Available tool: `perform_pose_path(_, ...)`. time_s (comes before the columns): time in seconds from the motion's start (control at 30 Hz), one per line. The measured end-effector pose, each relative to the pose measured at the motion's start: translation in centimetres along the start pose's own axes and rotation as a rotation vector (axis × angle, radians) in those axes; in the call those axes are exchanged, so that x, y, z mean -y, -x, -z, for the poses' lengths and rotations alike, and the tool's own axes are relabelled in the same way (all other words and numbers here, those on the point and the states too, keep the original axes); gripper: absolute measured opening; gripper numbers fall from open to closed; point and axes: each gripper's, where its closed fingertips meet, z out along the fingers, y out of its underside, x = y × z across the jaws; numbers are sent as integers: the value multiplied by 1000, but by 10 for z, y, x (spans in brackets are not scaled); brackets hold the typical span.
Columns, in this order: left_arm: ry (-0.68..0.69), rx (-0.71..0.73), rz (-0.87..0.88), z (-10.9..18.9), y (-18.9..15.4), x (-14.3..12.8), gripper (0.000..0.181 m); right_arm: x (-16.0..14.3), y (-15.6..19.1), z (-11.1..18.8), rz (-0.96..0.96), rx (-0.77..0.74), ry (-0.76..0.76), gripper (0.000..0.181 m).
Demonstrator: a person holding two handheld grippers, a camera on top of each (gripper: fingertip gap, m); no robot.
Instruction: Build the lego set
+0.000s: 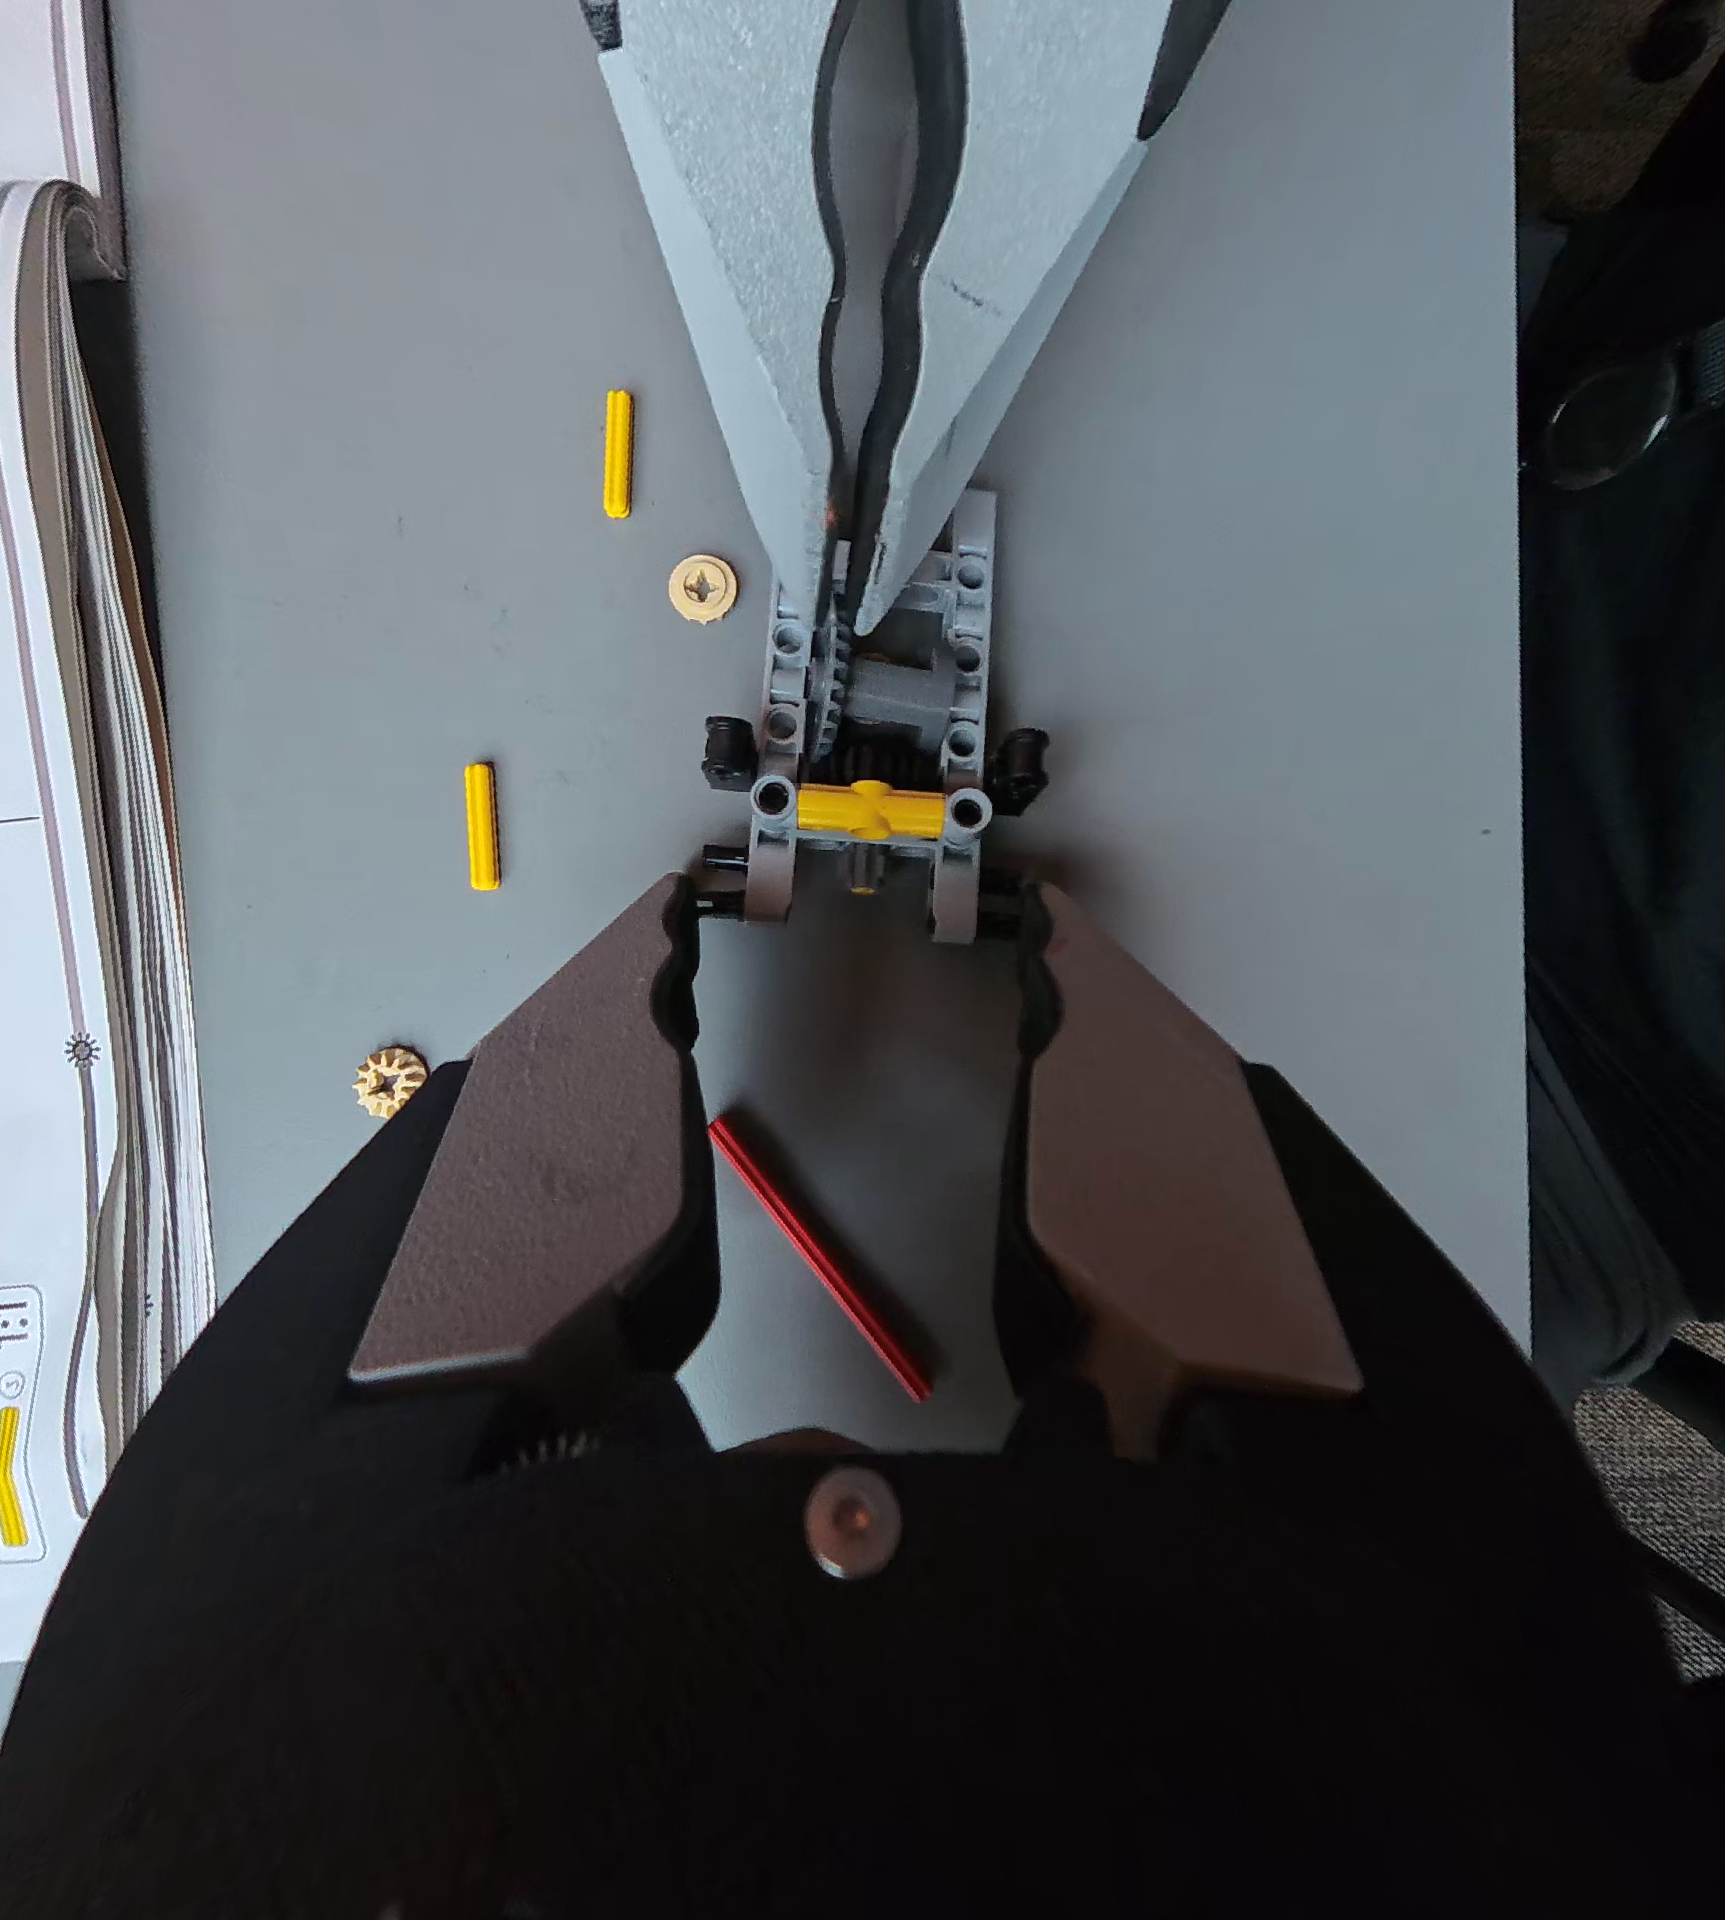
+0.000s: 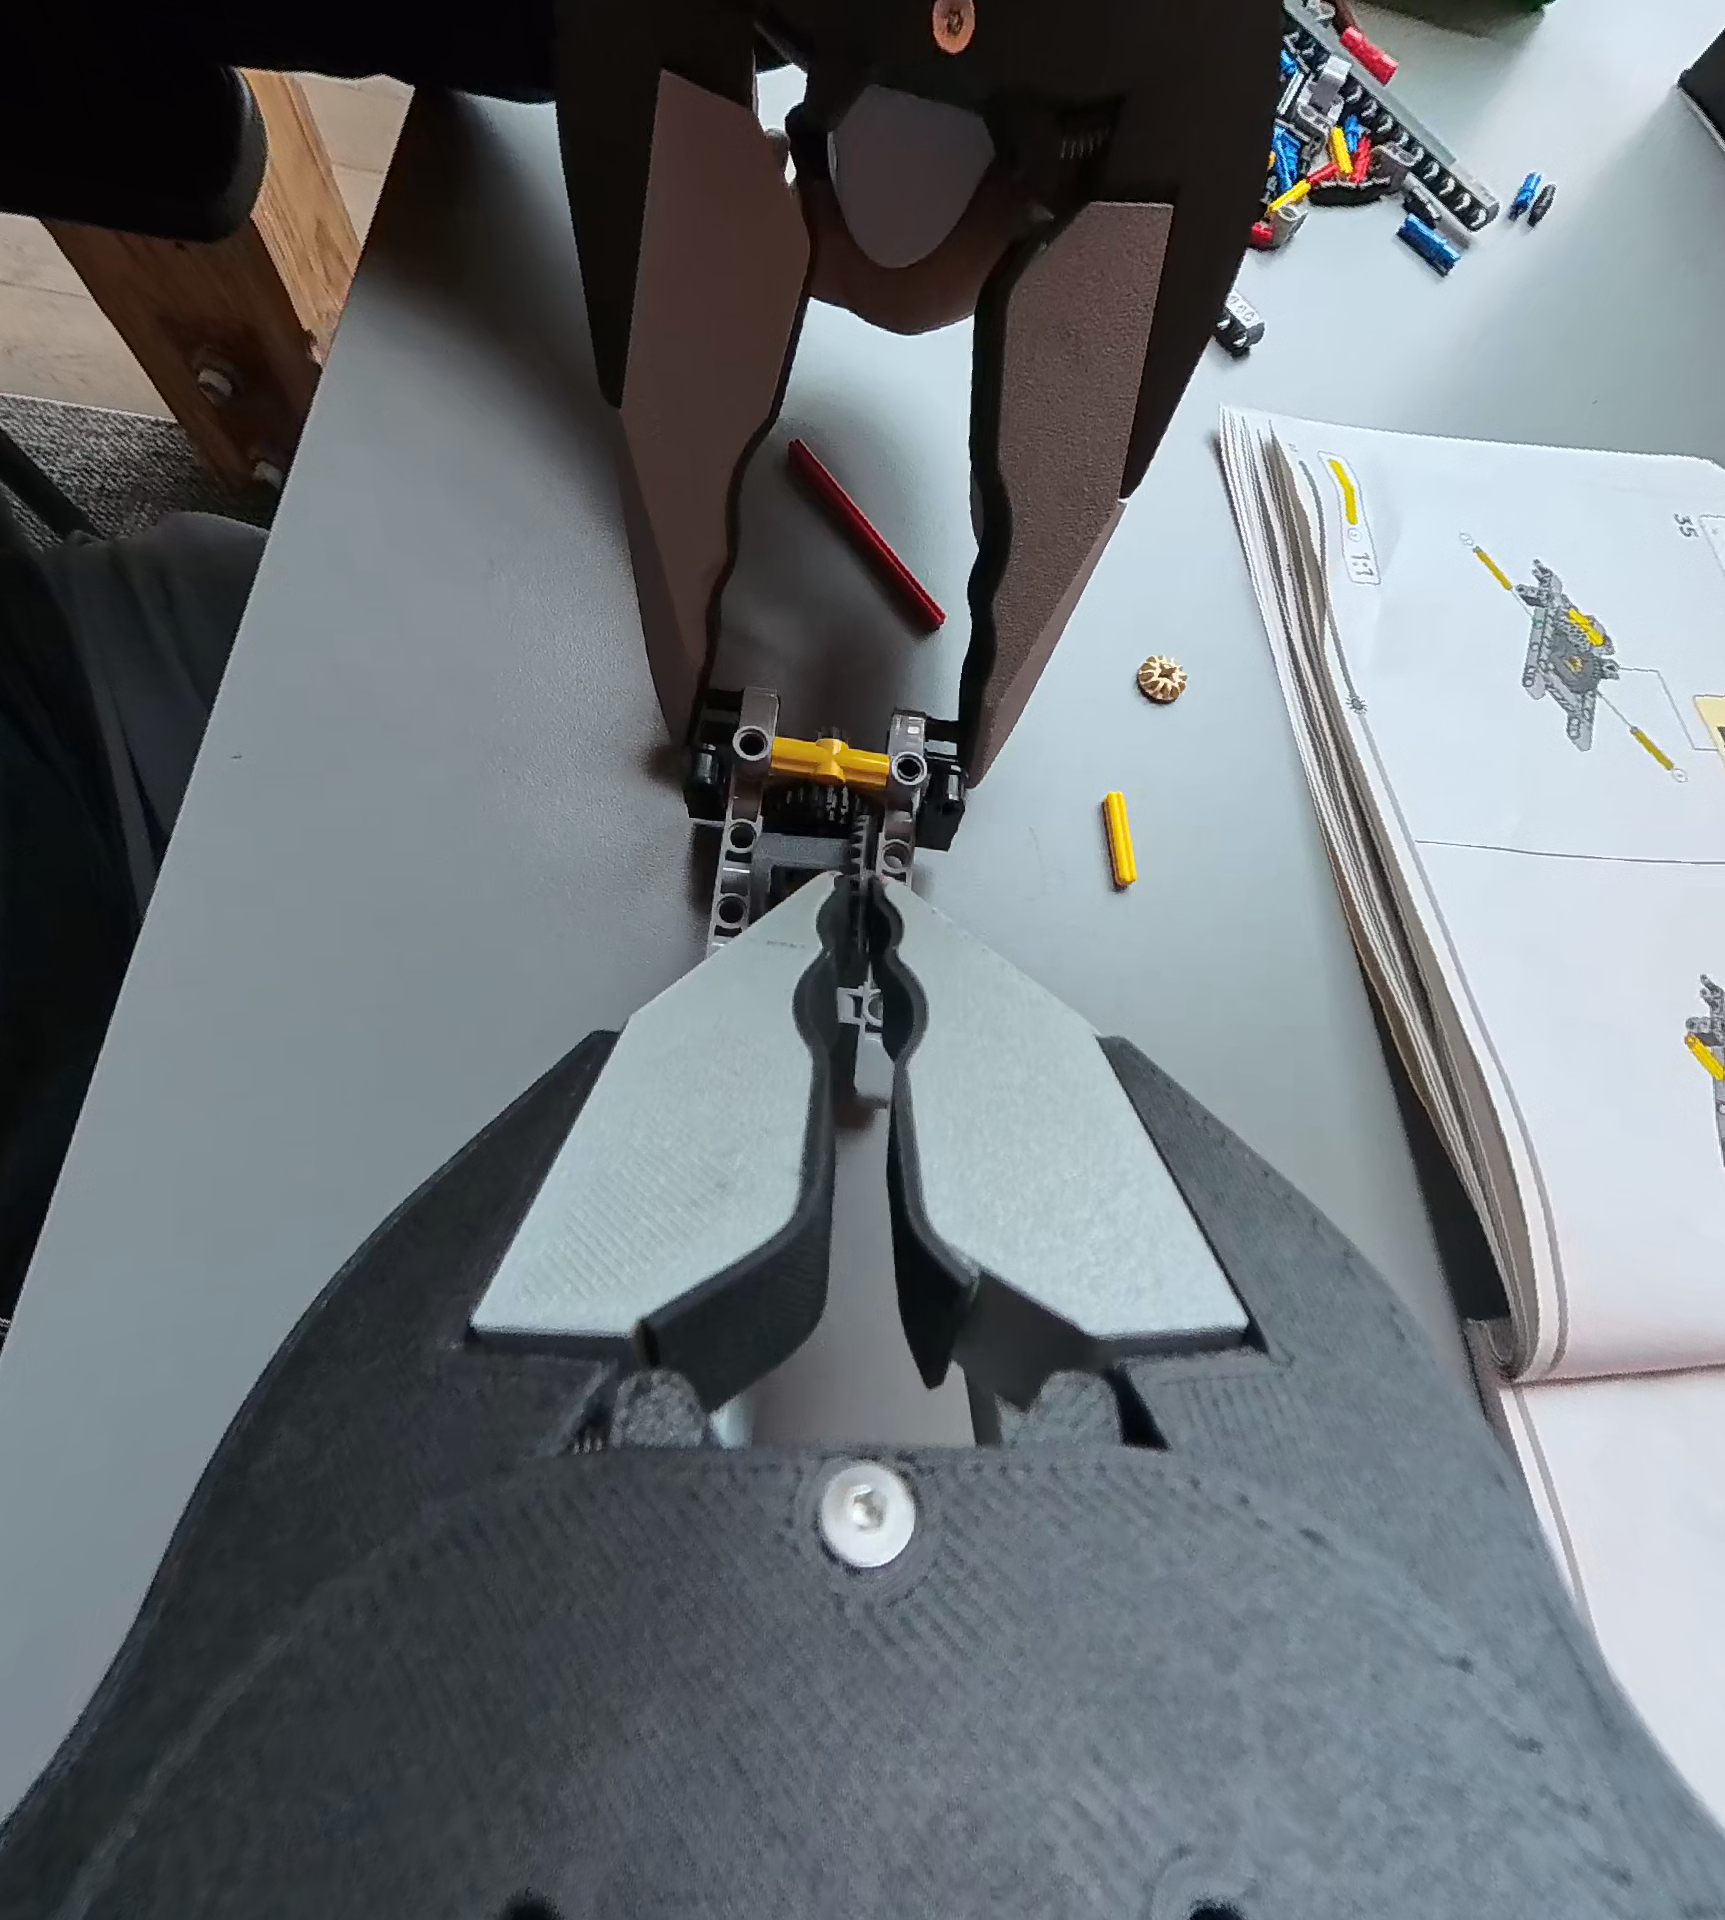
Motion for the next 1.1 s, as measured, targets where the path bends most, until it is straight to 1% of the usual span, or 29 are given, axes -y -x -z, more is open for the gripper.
perform_pose_path(0.57,-5,2,0,1,0,-1,59,-4,-6,10,-12,-2,-18,6)
perform_pose_path(0.7,-10,-1,5,2,0,-1,61,-5,-14,18,-38,-14,-43,6)
perform_pose_path(0.83,-15,-1,4,4,-1,0,64,-14,-26,23,-87,-38,-36,6)
perform_pose_path(0.97,-9,2,5,6,0,-1,65,-22,-28,19,-117,-28,-5,8)
perform_pose_path(1.1,-8,14,5,11,0,-3,66,-27,-25,13,-86,-27,32,8)
